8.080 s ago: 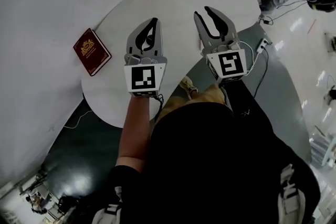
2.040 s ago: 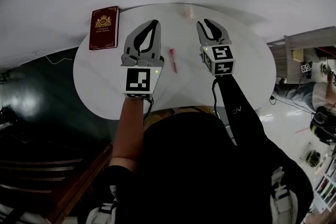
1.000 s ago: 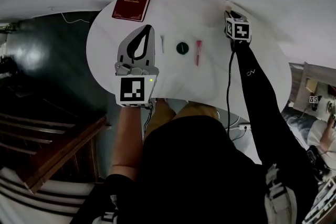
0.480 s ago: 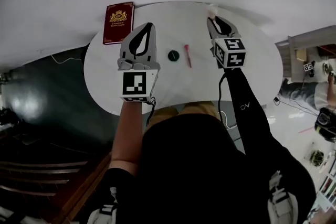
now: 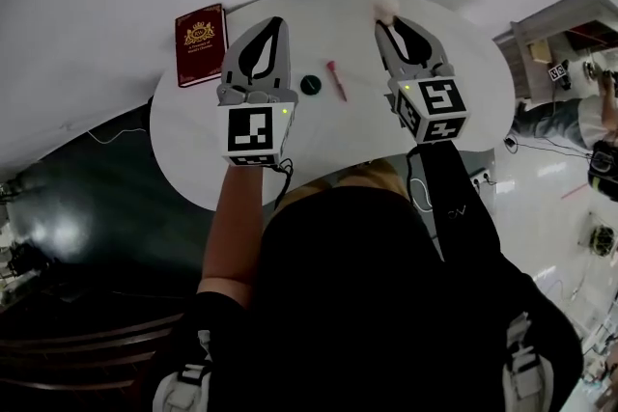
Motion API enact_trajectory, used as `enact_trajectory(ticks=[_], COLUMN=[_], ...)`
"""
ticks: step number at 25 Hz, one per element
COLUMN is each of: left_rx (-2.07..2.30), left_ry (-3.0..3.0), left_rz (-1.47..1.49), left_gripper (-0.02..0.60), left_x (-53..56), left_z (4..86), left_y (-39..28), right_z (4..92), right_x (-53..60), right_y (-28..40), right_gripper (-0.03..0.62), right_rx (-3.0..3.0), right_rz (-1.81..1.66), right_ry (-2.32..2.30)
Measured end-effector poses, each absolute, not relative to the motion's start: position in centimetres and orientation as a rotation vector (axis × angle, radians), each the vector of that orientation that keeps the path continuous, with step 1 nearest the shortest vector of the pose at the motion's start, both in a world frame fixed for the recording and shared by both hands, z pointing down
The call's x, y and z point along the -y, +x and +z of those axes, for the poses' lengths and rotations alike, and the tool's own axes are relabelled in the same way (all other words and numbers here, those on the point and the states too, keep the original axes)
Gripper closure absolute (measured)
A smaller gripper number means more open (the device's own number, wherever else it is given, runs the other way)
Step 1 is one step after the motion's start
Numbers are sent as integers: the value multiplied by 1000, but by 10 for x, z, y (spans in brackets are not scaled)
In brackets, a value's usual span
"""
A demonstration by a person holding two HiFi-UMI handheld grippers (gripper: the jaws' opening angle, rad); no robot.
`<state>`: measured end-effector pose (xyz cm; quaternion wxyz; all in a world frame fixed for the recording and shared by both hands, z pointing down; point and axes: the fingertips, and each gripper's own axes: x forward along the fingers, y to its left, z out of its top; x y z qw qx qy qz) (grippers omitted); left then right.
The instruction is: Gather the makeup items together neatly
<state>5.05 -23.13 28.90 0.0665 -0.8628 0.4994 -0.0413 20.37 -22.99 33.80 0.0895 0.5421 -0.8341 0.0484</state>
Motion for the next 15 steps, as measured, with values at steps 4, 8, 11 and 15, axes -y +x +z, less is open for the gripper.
enact_trajectory(ticks=[4, 8, 11, 15], left_rx=[-1479, -1487, -1496, -1527], left_ry=[-2623, -2627, -2635, -2631], left_rz=[-129, -134, -150, -188], left_gripper=[571, 571, 571, 572], left_x=[229, 227, 226, 225], left_z=[290, 291, 295, 303], left_y=[55, 57, 56, 52], right_z=[339, 372, 442, 530], right_x=[226, 230, 232, 224], right_y=[210, 216, 217, 218], right_gripper=[502, 502, 502, 502], right_rx=[2463, 2401, 2286, 2148], right_rz=[155, 220, 372, 575], right_ry=[1629, 1592, 1479, 1362])
